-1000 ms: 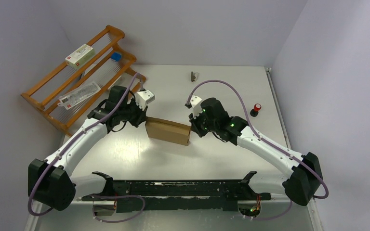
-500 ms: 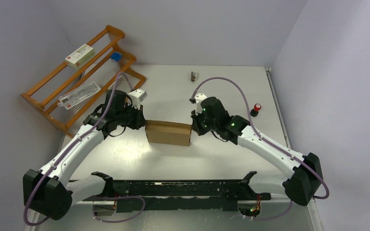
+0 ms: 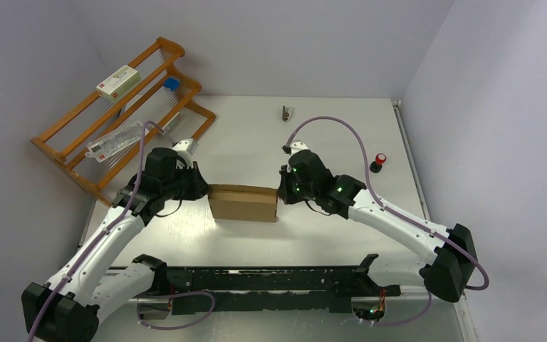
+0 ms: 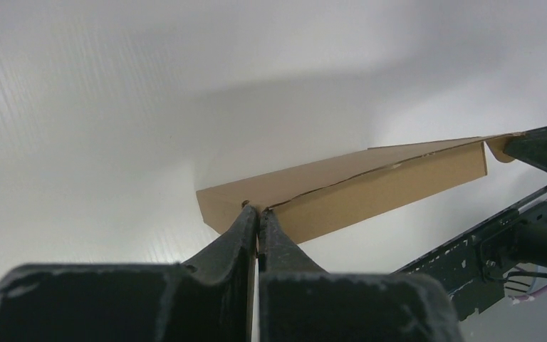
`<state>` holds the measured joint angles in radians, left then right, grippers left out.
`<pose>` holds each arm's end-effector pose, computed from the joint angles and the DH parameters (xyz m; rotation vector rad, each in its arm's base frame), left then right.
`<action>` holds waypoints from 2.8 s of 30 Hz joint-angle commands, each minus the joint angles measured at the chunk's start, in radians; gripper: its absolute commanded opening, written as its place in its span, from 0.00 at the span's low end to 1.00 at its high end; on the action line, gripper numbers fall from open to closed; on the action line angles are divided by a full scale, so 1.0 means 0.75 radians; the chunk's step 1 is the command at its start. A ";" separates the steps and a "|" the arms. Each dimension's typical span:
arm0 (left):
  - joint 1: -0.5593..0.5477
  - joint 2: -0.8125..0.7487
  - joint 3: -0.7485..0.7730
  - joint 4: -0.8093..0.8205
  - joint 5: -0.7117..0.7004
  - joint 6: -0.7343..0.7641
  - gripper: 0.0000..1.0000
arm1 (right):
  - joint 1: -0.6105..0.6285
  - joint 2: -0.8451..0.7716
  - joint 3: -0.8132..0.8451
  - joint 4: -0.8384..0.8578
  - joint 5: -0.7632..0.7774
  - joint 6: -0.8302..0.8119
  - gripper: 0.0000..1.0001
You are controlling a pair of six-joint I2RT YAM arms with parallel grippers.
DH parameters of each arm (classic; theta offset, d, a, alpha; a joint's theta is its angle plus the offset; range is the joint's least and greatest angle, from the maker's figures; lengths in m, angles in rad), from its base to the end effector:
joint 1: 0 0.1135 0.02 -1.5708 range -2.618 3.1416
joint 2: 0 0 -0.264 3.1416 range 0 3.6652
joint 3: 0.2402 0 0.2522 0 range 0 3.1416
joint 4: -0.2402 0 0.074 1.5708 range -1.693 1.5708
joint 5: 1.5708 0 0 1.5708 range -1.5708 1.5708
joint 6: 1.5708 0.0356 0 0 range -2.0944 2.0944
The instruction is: Fold the paper box
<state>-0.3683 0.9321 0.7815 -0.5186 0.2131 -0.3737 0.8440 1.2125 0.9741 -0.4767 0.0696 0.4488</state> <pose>0.1831 -0.0787 0.2805 0.1127 2.2976 -0.6321 0.1761 0.1944 0.2894 -0.4257 2.3168 0.5815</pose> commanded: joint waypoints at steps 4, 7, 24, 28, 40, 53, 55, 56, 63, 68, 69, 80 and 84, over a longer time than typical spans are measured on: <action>-0.024 -0.053 -0.074 0.098 -0.052 -0.190 0.05 | 0.095 0.061 0.063 -0.004 0.212 0.194 0.00; -0.046 -0.071 -0.087 0.115 -0.073 -0.225 0.05 | 0.130 0.096 0.081 0.002 0.284 0.239 0.00; -0.202 -0.160 -0.146 0.143 -0.209 -0.341 0.05 | 0.288 0.142 0.053 0.037 0.603 0.391 0.00; -0.211 -0.167 -0.149 0.145 -0.197 -0.353 0.05 | 0.303 0.125 0.023 0.055 0.622 0.401 0.00; -0.275 -0.211 -0.212 0.173 -0.243 -0.399 0.05 | 0.437 0.103 -0.118 0.201 0.746 0.390 0.00; -0.298 -0.220 -0.201 0.078 -0.410 -0.310 0.05 | 0.468 0.073 -0.213 0.290 0.768 0.352 0.00; -0.307 -0.231 -0.241 0.113 -0.391 -0.338 0.05 | 0.471 0.062 -0.230 0.310 0.767 0.349 0.00; -0.314 -0.235 -0.255 0.122 -0.394 -0.348 0.05 | 0.474 0.058 -0.236 0.311 0.772 0.352 0.00; -0.356 -0.257 -0.263 0.083 -0.507 -0.295 0.05 | 0.486 -0.005 -0.325 0.410 0.789 0.317 0.00; -0.380 -0.259 -0.281 0.110 -0.539 -0.220 0.05 | 0.487 -0.041 -0.384 0.474 0.799 0.291 0.00; -0.389 -0.262 -0.289 0.121 -0.545 -0.224 0.05 | 0.488 -0.050 -0.397 0.489 0.802 0.279 0.00; -0.512 -0.213 -0.375 0.410 -0.636 -0.227 0.05 | 0.486 -0.118 -0.501 0.713 0.926 0.085 0.00; -0.576 -0.181 -0.396 0.475 -0.711 -0.217 0.05 | 0.486 -0.133 -0.556 0.785 0.932 0.064 0.00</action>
<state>-0.7391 0.7689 0.5201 -0.2405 -0.3271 -0.5423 1.1950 1.1229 0.6006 0.0307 0.7822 0.5247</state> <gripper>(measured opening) 0.059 0.009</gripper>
